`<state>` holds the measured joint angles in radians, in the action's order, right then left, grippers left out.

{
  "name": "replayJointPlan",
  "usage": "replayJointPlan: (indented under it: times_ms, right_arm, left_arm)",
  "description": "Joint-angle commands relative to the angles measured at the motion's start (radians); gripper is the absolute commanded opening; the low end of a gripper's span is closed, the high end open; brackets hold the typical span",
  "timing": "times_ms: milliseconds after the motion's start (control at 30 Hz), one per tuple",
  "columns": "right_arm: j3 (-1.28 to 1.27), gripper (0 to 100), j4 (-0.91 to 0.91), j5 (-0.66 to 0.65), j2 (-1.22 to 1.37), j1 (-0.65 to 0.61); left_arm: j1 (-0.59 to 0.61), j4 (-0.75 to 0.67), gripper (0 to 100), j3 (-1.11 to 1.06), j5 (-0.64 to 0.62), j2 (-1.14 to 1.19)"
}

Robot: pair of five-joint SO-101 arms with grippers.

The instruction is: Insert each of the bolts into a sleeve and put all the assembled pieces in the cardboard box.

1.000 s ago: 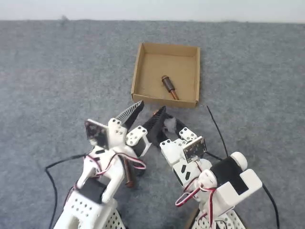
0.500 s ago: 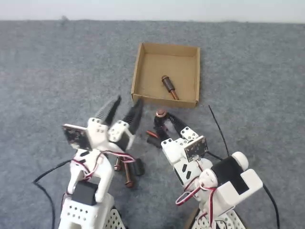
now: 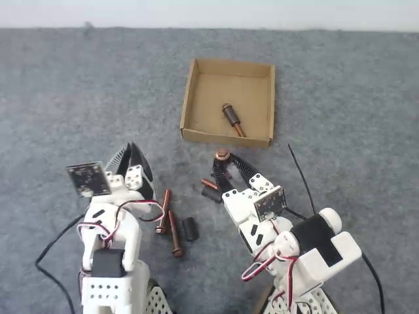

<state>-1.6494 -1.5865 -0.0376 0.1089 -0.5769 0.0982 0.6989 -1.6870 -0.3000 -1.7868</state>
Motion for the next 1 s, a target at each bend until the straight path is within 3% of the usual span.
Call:
replayJointPlan:
  times_ms: [0, 133, 200, 367, 667, 967]
  right_arm:
    - [-0.008, 0.6, -0.028, 0.002, -0.044, 0.019]
    - [-0.008, 0.6, -0.031, 0.002, -0.051, 0.053]
    - [-0.008, 0.6, -0.03, 0.002, -0.079, 0.071]
    - [-0.008, 0.6, -0.001, 0.002, -0.157, 0.108]
    - [0.044, 0.6, 0.251, 0.002, -0.325, 0.171]
    - [0.181, 0.6, 0.731, 0.0, -0.565, 0.179]
  left_arm:
    - [0.006, 0.112, 2, 0.01, 0.041, 0.011]
    - [0.0, 0.281, 2, 0.013, 0.172, 0.011]
    - [0.011, 0.302, 2, 0.01, 0.229, 0.011]
    - [0.046, 0.302, 2, 0.01, 0.222, 0.011]
    - [0.04, 0.301, 2, 0.007, 0.226, 0.011]
    - [0.04, 0.282, 2, -0.001, 0.226, 0.011]
